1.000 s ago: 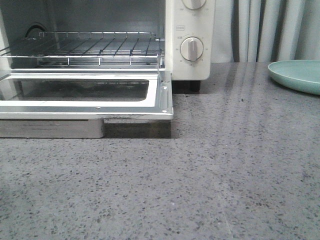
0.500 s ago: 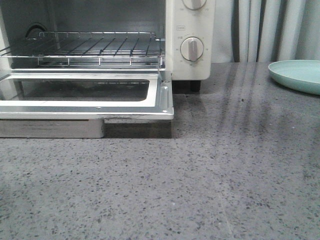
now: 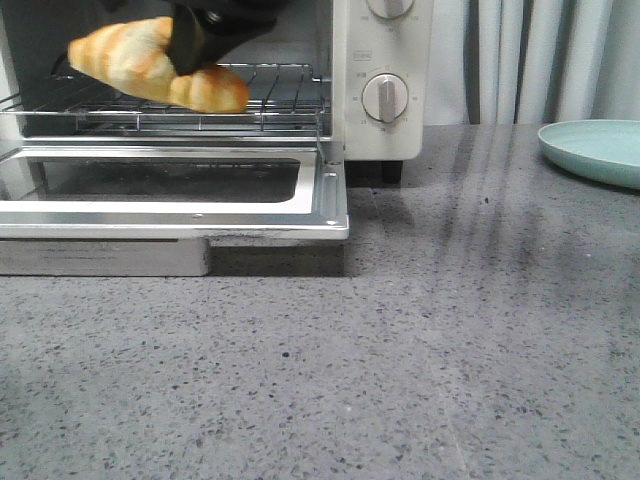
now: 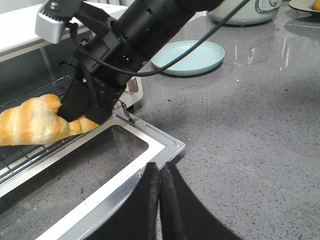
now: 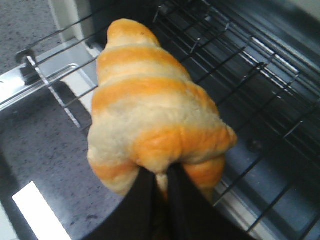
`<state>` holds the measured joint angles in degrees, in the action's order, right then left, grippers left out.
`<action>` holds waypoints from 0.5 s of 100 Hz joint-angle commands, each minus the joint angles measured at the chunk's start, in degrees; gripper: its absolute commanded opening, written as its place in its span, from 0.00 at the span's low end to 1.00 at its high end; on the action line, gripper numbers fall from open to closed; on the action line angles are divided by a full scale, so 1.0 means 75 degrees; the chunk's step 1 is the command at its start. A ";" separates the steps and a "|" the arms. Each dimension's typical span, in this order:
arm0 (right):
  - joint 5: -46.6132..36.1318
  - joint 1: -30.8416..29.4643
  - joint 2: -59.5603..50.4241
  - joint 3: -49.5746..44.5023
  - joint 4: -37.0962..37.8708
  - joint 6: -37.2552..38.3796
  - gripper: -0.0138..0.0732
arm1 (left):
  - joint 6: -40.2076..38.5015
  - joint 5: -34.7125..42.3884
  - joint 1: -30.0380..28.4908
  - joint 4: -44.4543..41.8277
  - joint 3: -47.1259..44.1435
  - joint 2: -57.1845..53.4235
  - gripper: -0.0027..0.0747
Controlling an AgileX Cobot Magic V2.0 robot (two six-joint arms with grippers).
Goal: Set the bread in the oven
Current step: 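Carry the croissant with the right gripper into the open oven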
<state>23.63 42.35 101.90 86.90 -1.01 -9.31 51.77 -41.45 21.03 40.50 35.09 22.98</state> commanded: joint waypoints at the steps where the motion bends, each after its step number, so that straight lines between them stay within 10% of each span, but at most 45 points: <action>1: -0.0717 -0.0099 -0.0255 0.0436 0.0066 -0.0012 0.08 | -0.0064 0.0387 -0.0026 0.0362 0.0181 0.0048 0.01; 31: -0.1271 -0.0179 -0.0108 0.0617 0.0066 0.0210 0.12 | -0.0064 0.0387 -0.0026 0.0362 0.0181 0.0048 0.01; 50: -0.1276 -0.0295 -0.0078 0.0617 0.0034 0.0379 0.65 | -0.0064 0.0387 -0.0026 0.0362 0.0181 0.0048 0.01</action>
<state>18.70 40.81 103.92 89.25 -0.87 -7.43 51.77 -41.45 21.03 40.60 35.09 22.98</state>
